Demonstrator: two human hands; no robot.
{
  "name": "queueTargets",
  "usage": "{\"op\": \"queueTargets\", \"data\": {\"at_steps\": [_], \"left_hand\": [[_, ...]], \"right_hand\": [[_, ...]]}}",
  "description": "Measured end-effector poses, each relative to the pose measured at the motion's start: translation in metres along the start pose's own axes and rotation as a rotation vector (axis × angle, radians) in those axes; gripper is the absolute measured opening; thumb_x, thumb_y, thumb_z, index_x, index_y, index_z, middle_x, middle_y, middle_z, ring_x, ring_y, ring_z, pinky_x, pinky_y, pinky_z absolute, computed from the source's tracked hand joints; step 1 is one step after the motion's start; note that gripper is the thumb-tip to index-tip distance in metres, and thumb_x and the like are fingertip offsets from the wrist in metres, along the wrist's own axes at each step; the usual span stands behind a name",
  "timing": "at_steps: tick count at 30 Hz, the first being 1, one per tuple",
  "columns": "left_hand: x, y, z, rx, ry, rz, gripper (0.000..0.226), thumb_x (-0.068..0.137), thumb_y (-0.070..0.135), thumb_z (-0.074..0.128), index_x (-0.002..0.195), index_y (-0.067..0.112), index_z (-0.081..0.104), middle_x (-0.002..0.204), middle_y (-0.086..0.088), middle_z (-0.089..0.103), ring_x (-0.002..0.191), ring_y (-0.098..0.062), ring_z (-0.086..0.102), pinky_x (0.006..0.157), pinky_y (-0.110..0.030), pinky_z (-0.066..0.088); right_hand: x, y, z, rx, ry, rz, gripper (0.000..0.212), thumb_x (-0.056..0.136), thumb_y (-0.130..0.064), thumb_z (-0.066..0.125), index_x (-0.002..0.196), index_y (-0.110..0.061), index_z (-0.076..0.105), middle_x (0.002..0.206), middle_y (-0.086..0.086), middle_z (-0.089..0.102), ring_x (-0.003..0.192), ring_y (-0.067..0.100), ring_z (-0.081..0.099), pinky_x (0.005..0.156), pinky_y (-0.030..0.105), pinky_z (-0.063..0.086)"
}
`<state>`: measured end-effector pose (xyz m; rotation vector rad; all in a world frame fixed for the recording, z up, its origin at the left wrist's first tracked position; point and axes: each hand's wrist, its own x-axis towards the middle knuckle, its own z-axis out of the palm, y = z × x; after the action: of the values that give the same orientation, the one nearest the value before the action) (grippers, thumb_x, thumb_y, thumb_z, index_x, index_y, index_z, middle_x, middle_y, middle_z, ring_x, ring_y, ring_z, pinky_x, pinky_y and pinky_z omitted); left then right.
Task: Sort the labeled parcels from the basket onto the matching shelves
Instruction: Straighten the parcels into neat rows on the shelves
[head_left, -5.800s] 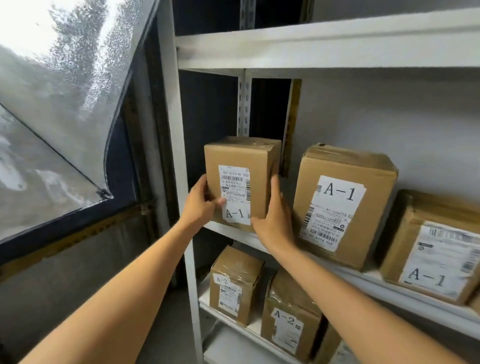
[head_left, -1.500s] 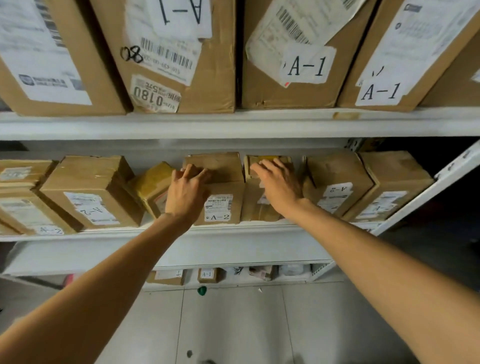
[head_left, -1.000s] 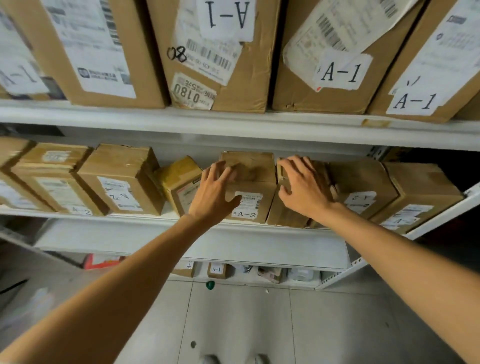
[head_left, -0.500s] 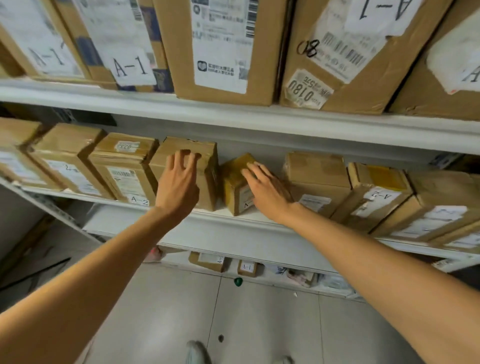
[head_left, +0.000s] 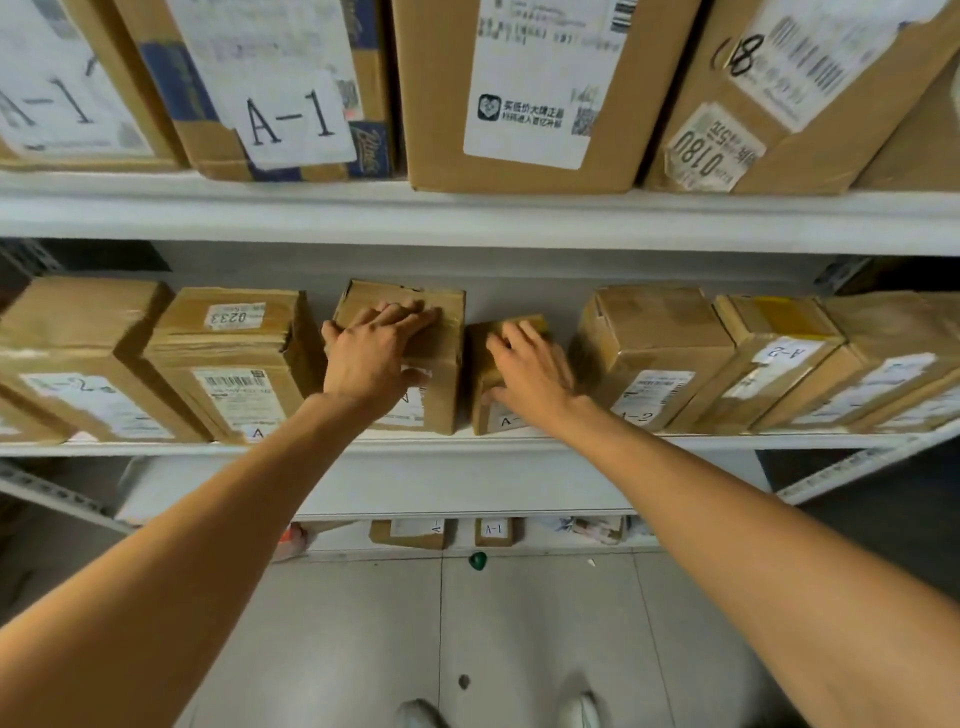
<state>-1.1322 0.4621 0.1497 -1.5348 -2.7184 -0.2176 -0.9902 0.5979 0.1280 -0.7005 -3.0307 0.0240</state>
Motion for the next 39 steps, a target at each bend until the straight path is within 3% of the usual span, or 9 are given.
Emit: {"op": "queueTargets", "data": {"at_steps": [7, 13, 22, 26, 28, 30, 32, 35, 39], "left_hand": [[0.006, 0.03, 0.005, -0.016, 0.009, 0.021, 0.075, 0.084, 0.047, 0.065, 0.149, 0.037, 0.027, 0.155, 0.011, 0.027, 0.133, -0.022, 0.028, 0.104, -0.062, 0.028], [0.005, 0.034, 0.005, -0.059, 0.004, -0.004, 0.075, 0.085, 0.043, 0.065, 0.149, 0.037, 0.027, 0.156, 0.009, 0.025, 0.136, -0.023, 0.026, 0.105, -0.058, 0.026], [0.003, 0.046, -0.005, -0.057, -0.057, -0.03, 0.07, 0.088, 0.042, 0.062, 0.149, 0.037, 0.027, 0.155, 0.01, 0.026, 0.137, -0.022, 0.023, 0.106, -0.063, 0.023], [0.002, 0.039, -0.017, -0.176, -0.103, 0.006, 0.075, 0.086, 0.04, 0.066, 0.149, 0.035, 0.025, 0.154, 0.005, 0.03, 0.138, -0.027, 0.026, 0.106, -0.064, 0.028], [-0.004, 0.027, -0.027, -0.252, -0.032, 0.007, 0.068, 0.089, 0.035, 0.062, 0.148, 0.034, 0.028, 0.152, 0.0, 0.034, 0.137, -0.028, 0.03, 0.108, -0.062, 0.028], [-0.014, 0.007, -0.035, -0.26, 0.07, 0.003, 0.059, 0.092, 0.024, 0.058, 0.146, 0.028, 0.034, 0.149, -0.004, 0.039, 0.135, -0.027, 0.035, 0.11, -0.051, 0.032], [-0.027, -0.023, -0.042, -0.258, 0.161, -0.016, 0.051, 0.092, 0.014, 0.054, 0.141, 0.02, 0.042, 0.142, -0.007, 0.046, 0.129, -0.027, 0.043, 0.105, -0.04, 0.038], [-0.052, -0.082, -0.049, -0.21, 0.216, -0.073, 0.048, 0.088, 0.005, 0.054, 0.135, 0.017, 0.049, 0.134, -0.008, 0.052, 0.121, -0.028, 0.047, 0.092, -0.039, 0.045], [-0.089, -0.165, -0.058, -0.141, 0.201, -0.136, 0.056, 0.084, 0.003, 0.058, 0.137, 0.013, 0.045, 0.134, -0.011, 0.051, 0.12, -0.029, 0.048, 0.096, -0.039, 0.045]], "right_hand": [[-0.009, 0.01, -0.005, -0.06, 0.014, 0.093, 0.057, 0.085, -0.033, 0.069, 0.131, -0.008, 0.046, 0.139, 0.01, 0.038, 0.13, 0.026, 0.035, 0.09, 0.038, 0.043], [-0.014, 0.026, -0.005, -0.065, -0.028, 0.034, 0.066, 0.086, -0.029, 0.067, 0.142, -0.008, 0.038, 0.139, 0.009, 0.037, 0.131, 0.025, 0.033, 0.094, 0.038, 0.043], [-0.018, 0.022, -0.01, -0.032, -0.056, 0.041, 0.066, 0.086, -0.029, 0.068, 0.14, -0.005, 0.038, 0.139, 0.011, 0.037, 0.131, 0.026, 0.033, 0.095, 0.037, 0.042], [-0.028, 0.009, -0.016, 0.08, 0.111, 0.043, 0.061, 0.072, -0.001, 0.071, 0.128, -0.005, 0.046, 0.123, 0.015, 0.046, 0.112, 0.03, 0.048, 0.083, 0.035, 0.045], [-0.029, -0.004, -0.02, 0.168, 0.269, 0.01, 0.056, 0.065, 0.001, 0.07, 0.118, -0.003, 0.051, 0.111, 0.018, 0.051, 0.098, 0.034, 0.053, 0.072, 0.036, 0.046], [-0.024, -0.025, -0.025, 0.204, 0.359, -0.056, 0.052, 0.067, -0.006, 0.069, 0.116, -0.002, 0.05, 0.109, 0.019, 0.051, 0.095, 0.032, 0.052, 0.07, 0.036, 0.047], [-0.013, -0.051, -0.029, 0.188, 0.35, -0.119, 0.049, 0.072, -0.011, 0.067, 0.117, -0.003, 0.051, 0.112, 0.017, 0.051, 0.098, 0.029, 0.05, 0.072, 0.035, 0.05], [0.007, -0.1, -0.03, 0.17, 0.298, -0.193, 0.044, 0.074, -0.01, 0.064, 0.116, -0.004, 0.052, 0.114, 0.015, 0.05, 0.1, 0.031, 0.049, 0.072, 0.042, 0.053], [0.033, -0.171, -0.026, 0.149, 0.217, -0.225, 0.043, 0.078, -0.005, 0.062, 0.12, -0.005, 0.051, 0.118, 0.012, 0.049, 0.106, 0.028, 0.047, 0.08, 0.041, 0.052]]}}
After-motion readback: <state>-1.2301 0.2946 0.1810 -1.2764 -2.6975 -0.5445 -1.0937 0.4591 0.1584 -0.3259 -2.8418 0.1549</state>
